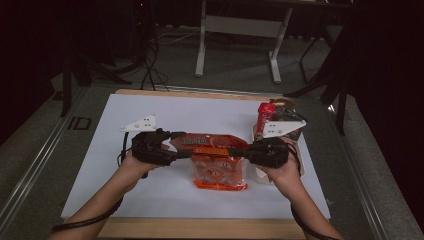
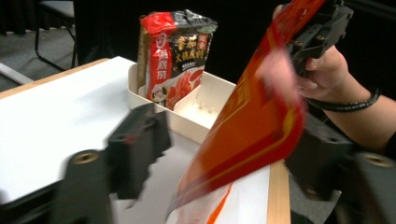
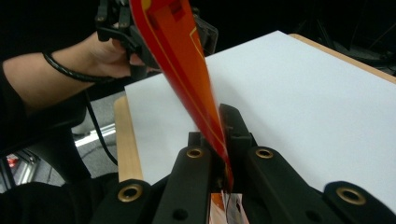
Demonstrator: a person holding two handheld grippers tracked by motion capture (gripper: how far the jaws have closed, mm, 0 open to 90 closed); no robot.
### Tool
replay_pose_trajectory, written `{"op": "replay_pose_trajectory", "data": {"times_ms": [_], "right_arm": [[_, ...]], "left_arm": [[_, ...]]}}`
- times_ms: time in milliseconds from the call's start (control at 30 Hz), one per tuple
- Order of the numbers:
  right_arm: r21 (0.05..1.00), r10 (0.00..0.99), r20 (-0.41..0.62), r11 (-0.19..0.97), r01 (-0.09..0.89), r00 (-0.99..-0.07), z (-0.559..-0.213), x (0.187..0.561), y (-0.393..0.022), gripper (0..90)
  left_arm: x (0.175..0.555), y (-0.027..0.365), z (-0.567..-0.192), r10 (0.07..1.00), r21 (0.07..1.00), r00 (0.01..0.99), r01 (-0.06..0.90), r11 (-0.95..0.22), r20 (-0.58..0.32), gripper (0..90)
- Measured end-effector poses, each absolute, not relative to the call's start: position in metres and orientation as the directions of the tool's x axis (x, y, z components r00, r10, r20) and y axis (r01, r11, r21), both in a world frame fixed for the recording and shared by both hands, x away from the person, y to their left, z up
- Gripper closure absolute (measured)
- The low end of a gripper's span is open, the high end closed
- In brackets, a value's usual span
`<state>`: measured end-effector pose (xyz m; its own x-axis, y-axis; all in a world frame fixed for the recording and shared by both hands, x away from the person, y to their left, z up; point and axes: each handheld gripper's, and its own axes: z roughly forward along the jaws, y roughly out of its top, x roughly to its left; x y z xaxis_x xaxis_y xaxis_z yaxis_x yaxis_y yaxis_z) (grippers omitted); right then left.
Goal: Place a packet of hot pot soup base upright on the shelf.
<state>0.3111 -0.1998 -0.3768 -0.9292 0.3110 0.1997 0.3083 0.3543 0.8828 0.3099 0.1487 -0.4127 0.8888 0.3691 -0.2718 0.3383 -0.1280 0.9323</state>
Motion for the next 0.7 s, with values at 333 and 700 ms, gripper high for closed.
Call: {"op": "replay_pose_trajectory", "data": {"times_ms": [333, 700], "right_arm": [[0.903, 0.333, 0.17, 0.323, 0.282, -0.928, -0.356, 0.314, -0.204, 90.0], [0.94, 0.401, 0.126, 0.243, 0.238, -0.907, -0.317, 0.321, -0.229, 90.0]], "left_arm": [[0.303, 0.152, -0.431, 0.458, 0.928, 0.852, 0.348, -0.134, -0.253, 2.1], [0.289, 0.168, -0.458, 0.509, 0.913, 0.831, 0.361, -0.188, -0.224, 1.1]]}}
